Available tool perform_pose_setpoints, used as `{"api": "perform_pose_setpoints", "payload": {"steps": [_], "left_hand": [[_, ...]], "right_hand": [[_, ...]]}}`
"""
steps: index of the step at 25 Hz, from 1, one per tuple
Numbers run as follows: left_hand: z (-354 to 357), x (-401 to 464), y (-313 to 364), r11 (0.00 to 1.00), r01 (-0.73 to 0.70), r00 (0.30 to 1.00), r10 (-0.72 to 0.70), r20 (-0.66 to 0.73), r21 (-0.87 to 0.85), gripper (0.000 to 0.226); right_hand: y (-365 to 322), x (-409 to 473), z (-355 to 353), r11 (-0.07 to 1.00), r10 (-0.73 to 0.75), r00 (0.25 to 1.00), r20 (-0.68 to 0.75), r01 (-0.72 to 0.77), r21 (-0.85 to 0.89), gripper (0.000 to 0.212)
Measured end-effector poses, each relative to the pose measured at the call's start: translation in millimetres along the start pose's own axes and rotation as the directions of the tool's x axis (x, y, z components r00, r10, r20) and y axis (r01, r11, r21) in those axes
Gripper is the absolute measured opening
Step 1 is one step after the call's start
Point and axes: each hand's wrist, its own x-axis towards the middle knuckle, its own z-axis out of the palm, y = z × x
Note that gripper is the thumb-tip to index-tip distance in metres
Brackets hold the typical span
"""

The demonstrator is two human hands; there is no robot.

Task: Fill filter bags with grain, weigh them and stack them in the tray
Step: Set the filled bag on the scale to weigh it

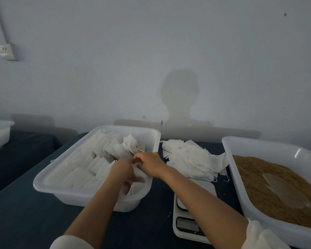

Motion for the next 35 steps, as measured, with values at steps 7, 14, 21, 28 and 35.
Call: {"api": "perform_pose_setpoints", "payload": {"steps": [7, 14, 21, 28, 35], "left_hand": [[-7.3, -0.5, -3.1, 0.998, 0.013, 1.0, -0.014, 0.007, 0.068, 0.073], [-37.6, -13.4, 42.7, 0.985, -0.148, 0.904, 0.097, -0.416, -0.092, 0.043], [-36.5, -12.4, 142.6, 0.869, -0.405, 0.874, 0.276, -0.399, -0.286, 0.023], [-14.0, 15.3, 149.9, 0.844, -0.279, 0.953, 0.183, -0.243, -0.458, 0.018], [-5.1, 21.8, 134.6, 0.773, -0.215, 0.96, 0.054, -0.275, -0.597, 0.009]], "right_hand": [[20.5, -20.7, -52.2, 0.926, 0.141, 0.952, -0.271, -0.03, 0.376, 0.021], [113.5, -45.4, -96.4, 0.855, 0.515, 0.811, -0.278, -0.463, 0.233, 0.025], [153.3, -55.7, -33.7, 0.91, 0.397, 0.917, -0.04, -0.399, -0.112, 0.019], [138.5, -18.9, -2.0, 0.856, 0.244, 0.967, 0.073, -0.18, -0.485, 0.057], [129.7, -9.7, -3.6, 0.825, 0.235, 0.963, 0.132, -0.125, -0.552, 0.05]]}}
